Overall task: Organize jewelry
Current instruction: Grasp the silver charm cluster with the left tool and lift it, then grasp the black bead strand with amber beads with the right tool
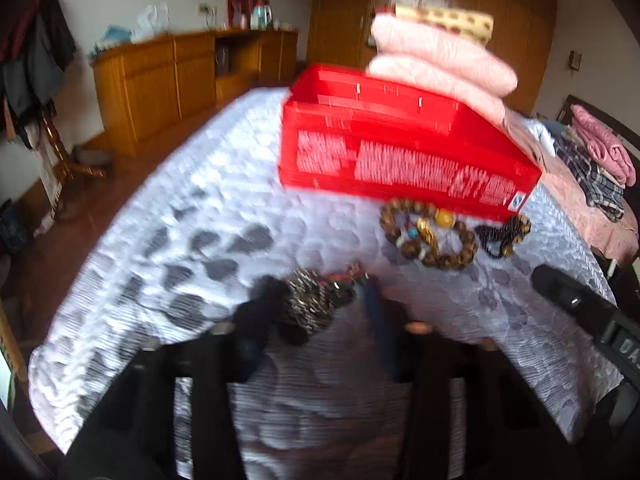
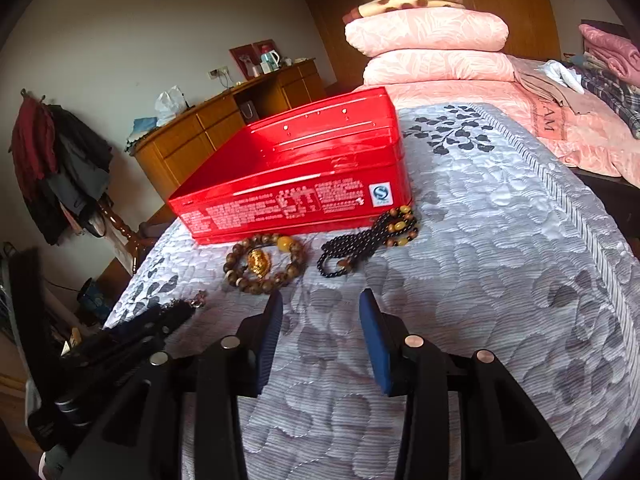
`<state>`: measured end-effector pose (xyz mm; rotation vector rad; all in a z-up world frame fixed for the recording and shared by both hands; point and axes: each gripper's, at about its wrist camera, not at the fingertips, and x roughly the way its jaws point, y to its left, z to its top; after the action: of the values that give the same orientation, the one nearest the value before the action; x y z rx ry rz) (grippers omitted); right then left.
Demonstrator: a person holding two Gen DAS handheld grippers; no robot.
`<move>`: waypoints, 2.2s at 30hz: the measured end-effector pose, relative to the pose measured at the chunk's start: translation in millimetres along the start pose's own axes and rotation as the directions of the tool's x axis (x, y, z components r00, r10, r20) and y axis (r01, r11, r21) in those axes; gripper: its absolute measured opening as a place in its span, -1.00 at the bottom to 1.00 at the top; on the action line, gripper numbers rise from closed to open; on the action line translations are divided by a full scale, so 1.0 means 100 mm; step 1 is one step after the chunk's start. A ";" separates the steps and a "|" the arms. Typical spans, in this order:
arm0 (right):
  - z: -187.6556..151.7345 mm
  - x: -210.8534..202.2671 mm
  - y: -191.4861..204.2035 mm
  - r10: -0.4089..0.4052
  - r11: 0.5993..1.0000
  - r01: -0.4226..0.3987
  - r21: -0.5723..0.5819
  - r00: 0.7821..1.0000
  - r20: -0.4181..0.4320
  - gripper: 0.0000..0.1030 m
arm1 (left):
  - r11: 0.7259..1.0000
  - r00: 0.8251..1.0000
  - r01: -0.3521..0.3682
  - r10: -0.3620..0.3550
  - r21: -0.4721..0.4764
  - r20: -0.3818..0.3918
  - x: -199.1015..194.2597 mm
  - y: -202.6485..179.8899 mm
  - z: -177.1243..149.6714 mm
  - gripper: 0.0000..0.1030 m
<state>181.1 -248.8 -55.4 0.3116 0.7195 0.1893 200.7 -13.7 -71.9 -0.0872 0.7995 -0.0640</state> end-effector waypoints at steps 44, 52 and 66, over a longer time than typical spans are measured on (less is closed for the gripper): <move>0.43 0.70 -0.10 -0.195 0.968 0.209 0.135 0.974 -0.112 -0.20 | 1.000 0.982 0.016 -0.018 0.008 0.190 -0.21 -0.03 0.40 -0.65; 0.45 0.66 -0.19 -0.170 0.958 0.190 0.215 0.980 -0.106 -0.23 | 0.999 0.985 0.047 -0.048 0.011 0.167 -0.13 0.00 0.39 -0.65; 0.31 0.43 -0.32 -0.168 0.970 0.185 0.158 0.979 -0.119 -0.82 | 0.998 0.986 0.058 -0.062 0.032 0.157 -0.13 -0.04 0.33 -0.65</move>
<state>236.0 -273.1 -70.8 0.3988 0.8656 -0.0255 214.7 -14.3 -39.5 -0.0894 0.6369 -0.1236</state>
